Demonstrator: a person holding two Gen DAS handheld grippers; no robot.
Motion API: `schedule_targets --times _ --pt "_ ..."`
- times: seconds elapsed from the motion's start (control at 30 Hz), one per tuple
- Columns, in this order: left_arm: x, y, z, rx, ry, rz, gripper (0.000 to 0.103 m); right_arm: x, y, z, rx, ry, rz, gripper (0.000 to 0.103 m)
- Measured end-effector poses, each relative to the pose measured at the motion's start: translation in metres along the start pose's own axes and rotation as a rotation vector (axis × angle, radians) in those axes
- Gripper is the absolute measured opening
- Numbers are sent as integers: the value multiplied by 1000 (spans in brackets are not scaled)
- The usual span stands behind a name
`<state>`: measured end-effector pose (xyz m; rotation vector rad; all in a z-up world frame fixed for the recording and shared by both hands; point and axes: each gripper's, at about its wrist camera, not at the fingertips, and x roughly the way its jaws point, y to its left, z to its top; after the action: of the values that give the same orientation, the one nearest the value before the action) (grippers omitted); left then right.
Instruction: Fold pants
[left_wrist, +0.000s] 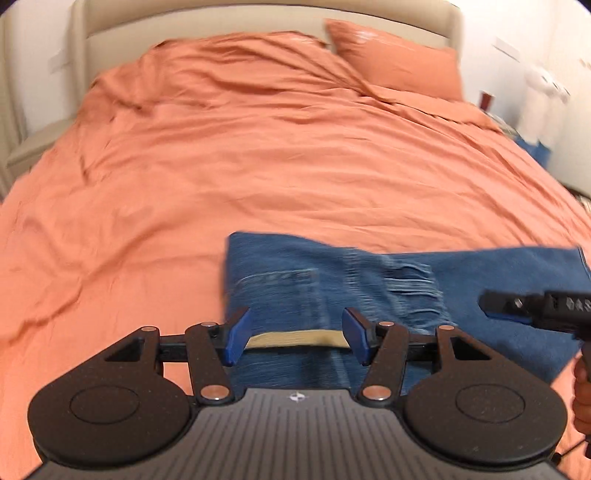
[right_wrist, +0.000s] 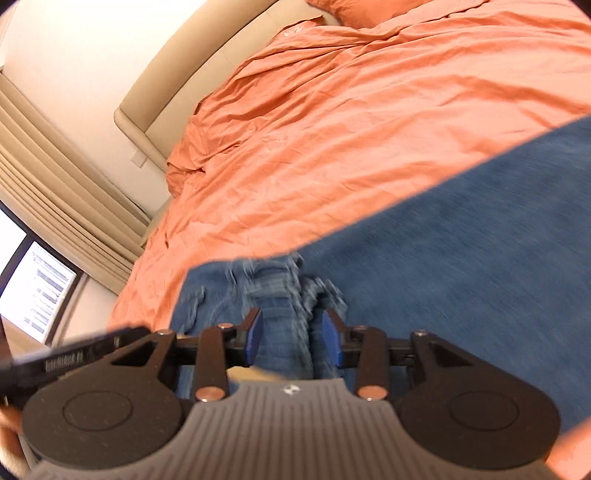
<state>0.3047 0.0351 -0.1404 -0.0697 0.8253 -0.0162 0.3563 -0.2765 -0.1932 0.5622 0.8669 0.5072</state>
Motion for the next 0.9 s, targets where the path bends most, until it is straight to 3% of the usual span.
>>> schedule_targets --times 0.07,0.17,0.23,0.27,0.37,0.4,0.53,0.7,0.8,0.83,0.9 --pt "4 13 -3 -29 5 7 66 24 4 8 14 12 8 34" --pt "8 30 -8 -69 20 -1 66 55 5 14 24 37 -56 34" --pt "11 35 -13 -86 31 -13 66 68 1 17 56 52 -41 33" --pt "12 36 -15 -88 33 -19 66 71 0 17 75 67 -15 17" --pt "11 38 -18 -81 23 -45 65 53 5 19 71 51 49 7" --pt "11 39 -18 -80 17 -64 61 43 6 20 75 38 66 6" --pt "22 41 -17 -102 16 -109 44 16 -2 19 114 1 4 5" --pt "43 35 -20 -83 65 -100 41 43 -28 4 199 72 -42 6" --pt "43 37 -19 -96 75 -102 41 43 -44 0 307 83 0 19" --pt "43 38 -18 -100 77 -103 41 42 -48 -1 334 94 21 28" --pt "42 39 -18 -104 78 -104 41 42 -53 -6 356 110 52 32"
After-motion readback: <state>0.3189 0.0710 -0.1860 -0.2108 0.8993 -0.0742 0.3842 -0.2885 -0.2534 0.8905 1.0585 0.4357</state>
